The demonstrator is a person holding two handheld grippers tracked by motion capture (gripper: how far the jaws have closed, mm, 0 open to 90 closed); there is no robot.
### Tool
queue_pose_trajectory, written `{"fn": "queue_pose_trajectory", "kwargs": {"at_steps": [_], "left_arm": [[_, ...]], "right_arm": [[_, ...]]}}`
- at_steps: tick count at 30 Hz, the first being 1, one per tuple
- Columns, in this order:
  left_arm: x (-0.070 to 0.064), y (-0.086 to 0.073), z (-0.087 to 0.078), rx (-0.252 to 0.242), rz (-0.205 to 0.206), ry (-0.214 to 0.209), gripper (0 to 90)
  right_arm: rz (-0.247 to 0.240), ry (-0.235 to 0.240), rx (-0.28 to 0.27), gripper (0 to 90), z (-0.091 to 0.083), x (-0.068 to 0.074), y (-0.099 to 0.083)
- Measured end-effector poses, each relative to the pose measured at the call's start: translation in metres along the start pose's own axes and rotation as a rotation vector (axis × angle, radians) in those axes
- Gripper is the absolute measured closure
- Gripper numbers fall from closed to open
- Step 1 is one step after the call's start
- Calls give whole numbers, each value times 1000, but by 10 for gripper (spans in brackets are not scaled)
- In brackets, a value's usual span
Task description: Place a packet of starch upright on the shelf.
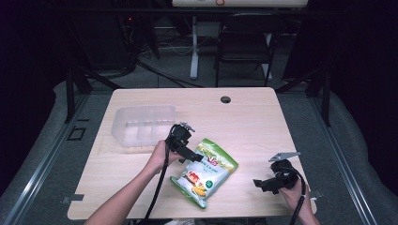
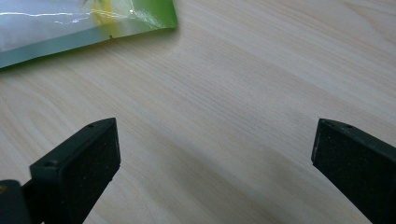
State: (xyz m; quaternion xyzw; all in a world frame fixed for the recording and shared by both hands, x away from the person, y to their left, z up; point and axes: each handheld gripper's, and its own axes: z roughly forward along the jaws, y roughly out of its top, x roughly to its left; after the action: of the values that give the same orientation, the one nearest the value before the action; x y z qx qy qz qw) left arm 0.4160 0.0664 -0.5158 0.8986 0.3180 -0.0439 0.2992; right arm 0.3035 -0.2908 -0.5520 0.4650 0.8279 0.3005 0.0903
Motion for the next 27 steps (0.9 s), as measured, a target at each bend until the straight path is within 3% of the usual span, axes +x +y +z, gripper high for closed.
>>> {"fn": "queue_pose_trajectory", "kwargs": {"at_steps": [7, 11, 16, 21, 24, 27], "left_arm": [[3, 5, 11, 5, -7, 9, 16], [4, 11, 17, 10, -7, -5, 65], [4, 18, 27, 28, -9, -9, 220], [8, 19, 34, 33, -36, -14, 366], [10, 17, 33, 10, -39, 17, 574], [10, 15, 31, 0, -33, 32, 717]], "right_arm": [[-1, 8, -1, 7, 0, 0, 0], [-2, 8, -2, 7, 0, 0, 0], [0, 9, 2, 8, 0, 0, 0], [-2, 6, 1, 8, 0, 0, 0], [-2, 7, -2, 9, 0, 0, 0], [-7, 3, 2, 9, 0, 0, 0]]}}
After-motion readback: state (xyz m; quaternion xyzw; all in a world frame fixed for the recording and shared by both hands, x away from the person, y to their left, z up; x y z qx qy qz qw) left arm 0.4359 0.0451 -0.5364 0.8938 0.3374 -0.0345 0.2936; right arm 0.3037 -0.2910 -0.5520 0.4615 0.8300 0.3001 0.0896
